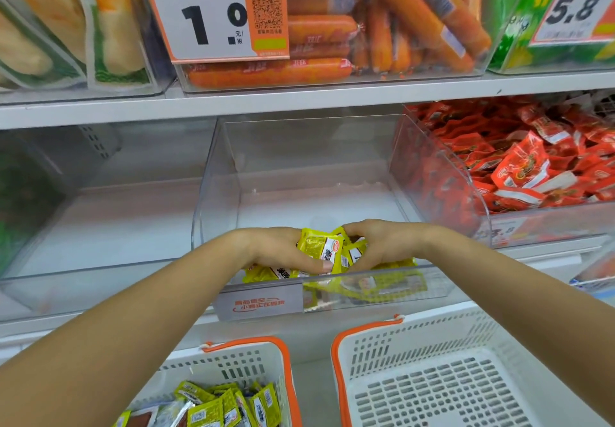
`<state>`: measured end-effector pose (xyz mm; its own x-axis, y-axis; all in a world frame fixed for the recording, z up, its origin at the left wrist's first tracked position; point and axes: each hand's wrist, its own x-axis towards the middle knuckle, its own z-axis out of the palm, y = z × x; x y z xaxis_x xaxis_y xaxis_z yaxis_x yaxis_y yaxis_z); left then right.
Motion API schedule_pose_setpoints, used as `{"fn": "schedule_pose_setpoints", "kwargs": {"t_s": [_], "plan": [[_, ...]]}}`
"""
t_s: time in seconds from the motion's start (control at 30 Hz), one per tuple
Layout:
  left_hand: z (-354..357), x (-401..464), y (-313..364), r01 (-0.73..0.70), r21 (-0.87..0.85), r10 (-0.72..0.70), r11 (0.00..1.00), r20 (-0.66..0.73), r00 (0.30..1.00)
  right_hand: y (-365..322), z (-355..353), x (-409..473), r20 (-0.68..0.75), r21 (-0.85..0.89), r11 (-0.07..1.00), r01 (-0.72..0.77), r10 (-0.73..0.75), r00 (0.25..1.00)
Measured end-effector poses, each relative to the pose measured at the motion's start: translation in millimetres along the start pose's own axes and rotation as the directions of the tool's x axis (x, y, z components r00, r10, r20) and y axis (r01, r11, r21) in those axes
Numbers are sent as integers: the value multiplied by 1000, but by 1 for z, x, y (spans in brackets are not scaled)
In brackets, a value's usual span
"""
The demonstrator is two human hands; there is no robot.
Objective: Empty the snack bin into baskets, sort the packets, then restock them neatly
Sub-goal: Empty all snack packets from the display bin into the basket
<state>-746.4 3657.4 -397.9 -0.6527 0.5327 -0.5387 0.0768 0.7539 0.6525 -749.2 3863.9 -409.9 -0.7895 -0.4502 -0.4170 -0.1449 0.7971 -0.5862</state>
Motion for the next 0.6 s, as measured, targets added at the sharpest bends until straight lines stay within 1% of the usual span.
{"fn": "schedule_pose_setpoints", "kwargs": {"t_s": [0.07, 0.2, 0.27, 0.33, 0.4, 0.47, 0.53, 0.6], "plan": [[1, 1, 1, -30, 29, 31, 999, -26, 999, -1, 0, 0, -4, -11, 1000, 4, -4, 1000], [2, 4, -1, -68, 81, 76, 994, -98, 992, 1, -4, -1, 54, -42, 999, -23, 25, 998], [2, 5, -2, -84, 98, 96, 992, -123, 988, 3, -5, -3, 83, -8, 1000, -14, 14, 996], [3, 7, -4, -106, 112, 122, 988, -150, 981, 6, -4, -5, 78, 38, 999, 8, -11, 997], [4, 9, -5, -128, 132, 151, 983, -181, 972, 11, -3, -5, 14, 34, 999, 32, -33, 999], [3, 10, -7, -149, 145, 183, 978, -259, 948, 16, -5, -3, -77, -3, 999, 47, -47, 996], [0, 8, -6, -183, 117, 213, 976, -359, 909, 15, -8, -7, -196, 20, 998, 54, -49, 979], [-6, 1, 2, -216, 130, 252, 968, -453, 855, 10, -12, -13, -345, 39, 996, 82, -64, 936]]}}
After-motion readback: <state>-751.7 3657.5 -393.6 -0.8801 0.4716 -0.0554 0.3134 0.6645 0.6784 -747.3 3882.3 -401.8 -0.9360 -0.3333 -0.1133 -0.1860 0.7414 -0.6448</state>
